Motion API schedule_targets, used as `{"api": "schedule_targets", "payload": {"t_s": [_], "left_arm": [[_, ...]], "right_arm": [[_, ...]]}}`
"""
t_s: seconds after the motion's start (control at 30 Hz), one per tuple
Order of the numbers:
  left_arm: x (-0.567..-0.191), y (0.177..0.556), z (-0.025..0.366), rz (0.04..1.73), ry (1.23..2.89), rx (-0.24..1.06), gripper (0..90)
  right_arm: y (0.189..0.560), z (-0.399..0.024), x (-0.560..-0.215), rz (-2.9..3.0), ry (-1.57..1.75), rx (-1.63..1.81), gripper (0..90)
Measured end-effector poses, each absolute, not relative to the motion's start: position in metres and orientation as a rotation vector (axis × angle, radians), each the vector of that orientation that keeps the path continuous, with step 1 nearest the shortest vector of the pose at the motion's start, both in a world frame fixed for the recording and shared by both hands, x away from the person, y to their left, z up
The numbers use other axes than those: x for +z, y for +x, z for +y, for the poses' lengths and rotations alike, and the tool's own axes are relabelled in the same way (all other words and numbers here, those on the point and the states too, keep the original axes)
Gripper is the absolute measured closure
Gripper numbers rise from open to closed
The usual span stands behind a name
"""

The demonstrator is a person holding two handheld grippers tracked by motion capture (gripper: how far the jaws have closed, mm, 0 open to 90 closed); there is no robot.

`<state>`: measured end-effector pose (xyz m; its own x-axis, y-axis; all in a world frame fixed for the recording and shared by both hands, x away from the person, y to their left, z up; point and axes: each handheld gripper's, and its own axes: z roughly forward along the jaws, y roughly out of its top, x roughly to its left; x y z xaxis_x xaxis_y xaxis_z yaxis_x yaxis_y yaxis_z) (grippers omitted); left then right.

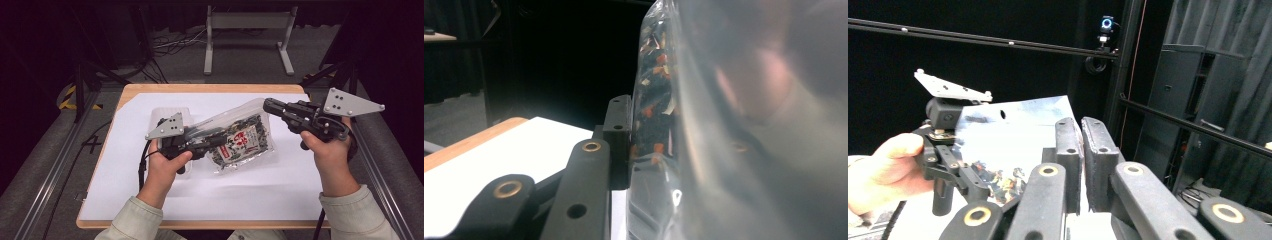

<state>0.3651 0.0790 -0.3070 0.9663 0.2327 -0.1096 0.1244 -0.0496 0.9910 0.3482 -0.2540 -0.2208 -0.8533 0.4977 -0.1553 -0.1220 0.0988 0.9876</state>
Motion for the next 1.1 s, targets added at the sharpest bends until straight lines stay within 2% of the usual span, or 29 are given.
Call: {"api": "schedule_targets", "payload": {"t_s": [0.1,0.27,0.33,0.4,0.57,0.6,0.9,1.1], "left_arm": [[-0.303,0.363,0.079,0.277,1.631,0.094,72.4],[-0.296,0.361,0.080,0.303,1.676,0.124,72.9],[-0.292,0.361,0.082,0.305,1.674,0.133,72.9],[-0.288,0.360,0.084,0.302,1.665,0.148,72.9],[-0.278,0.360,0.091,0.316,1.662,0.177,72.9],[-0.271,0.361,0.095,0.327,1.656,0.189,72.9],[-0.248,0.362,0.115,0.363,1.638,0.261,72.8],[-0.241,0.366,0.135,0.414,1.629,0.313,72.8]], "right_arm": [[0.348,-0.254,-0.221,1.918,0.366,1.789,81.0],[0.346,-0.253,-0.223,1.872,0.360,1.747,67.5],[0.346,-0.254,-0.224,1.859,0.378,1.760,55.2],[0.347,-0.256,-0.227,1.862,0.403,1.787,48.1],[0.350,-0.261,-0.234,1.888,0.462,1.749,44.1],[0.351,-0.264,-0.238,1.883,0.504,1.753,38.8],[0.356,-0.277,-0.252,1.890,0.605,1.715,38.3],[0.362,-0.286,-0.265,1.915,0.662,1.655,33.6]]}}
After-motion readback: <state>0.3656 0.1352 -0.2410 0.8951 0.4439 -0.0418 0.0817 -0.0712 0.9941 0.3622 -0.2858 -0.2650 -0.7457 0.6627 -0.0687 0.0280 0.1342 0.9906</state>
